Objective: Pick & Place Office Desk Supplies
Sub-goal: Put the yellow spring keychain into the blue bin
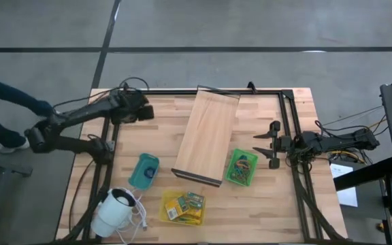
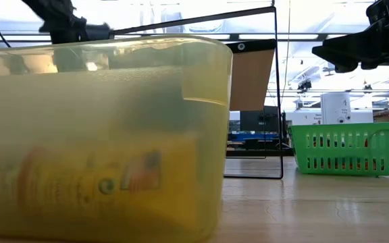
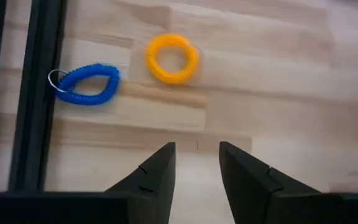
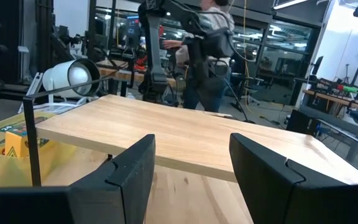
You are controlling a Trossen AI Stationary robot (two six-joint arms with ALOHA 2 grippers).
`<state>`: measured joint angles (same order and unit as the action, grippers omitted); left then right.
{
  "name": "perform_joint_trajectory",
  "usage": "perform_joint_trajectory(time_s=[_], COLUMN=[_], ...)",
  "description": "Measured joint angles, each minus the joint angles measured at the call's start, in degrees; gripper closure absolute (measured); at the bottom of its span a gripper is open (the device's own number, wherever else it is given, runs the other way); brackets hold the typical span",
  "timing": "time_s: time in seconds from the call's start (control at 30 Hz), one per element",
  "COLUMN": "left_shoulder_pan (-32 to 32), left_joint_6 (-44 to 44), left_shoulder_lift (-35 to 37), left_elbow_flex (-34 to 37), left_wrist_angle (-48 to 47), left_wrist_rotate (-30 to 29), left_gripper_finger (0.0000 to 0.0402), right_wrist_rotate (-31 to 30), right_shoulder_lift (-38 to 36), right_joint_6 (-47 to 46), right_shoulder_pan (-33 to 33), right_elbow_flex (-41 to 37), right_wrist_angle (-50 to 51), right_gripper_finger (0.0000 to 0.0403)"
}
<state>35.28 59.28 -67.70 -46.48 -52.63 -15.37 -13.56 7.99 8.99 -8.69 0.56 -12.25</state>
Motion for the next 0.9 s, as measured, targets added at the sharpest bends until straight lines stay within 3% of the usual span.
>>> perform_joint_trajectory(time_s=[0.27, 0.47, 0.9], left_shoulder_pan=[12.65, 13.73, 15.24], left_joint_6=[-2.49, -1.88, -4.52], left_shoulder_lift=[-0.01, -3.08, -17.17], left_elbow_flex=[4.62, 4.13, -0.63], left_wrist_angle=[10.44, 11.03, 11.29], left_wrist_rotate=[7.97, 8.06, 7.47], left_gripper_finger=[0.0272, 0.0272, 0.0272], right_wrist_rotate=[0.0, 0.0, 0.0], right_shoulder_lift=[0.02, 0.02, 0.03], right_joint_6=[0.0, 0.0, 0.0], right_shoulder_pan=[0.0, -0.01, -0.02], right_elbow_flex=[0.0, 0.0, 0.0], right_wrist_angle=[0.0, 0.0, 0.0], right_gripper_finger=[0.0197, 0.0197, 0.0197])
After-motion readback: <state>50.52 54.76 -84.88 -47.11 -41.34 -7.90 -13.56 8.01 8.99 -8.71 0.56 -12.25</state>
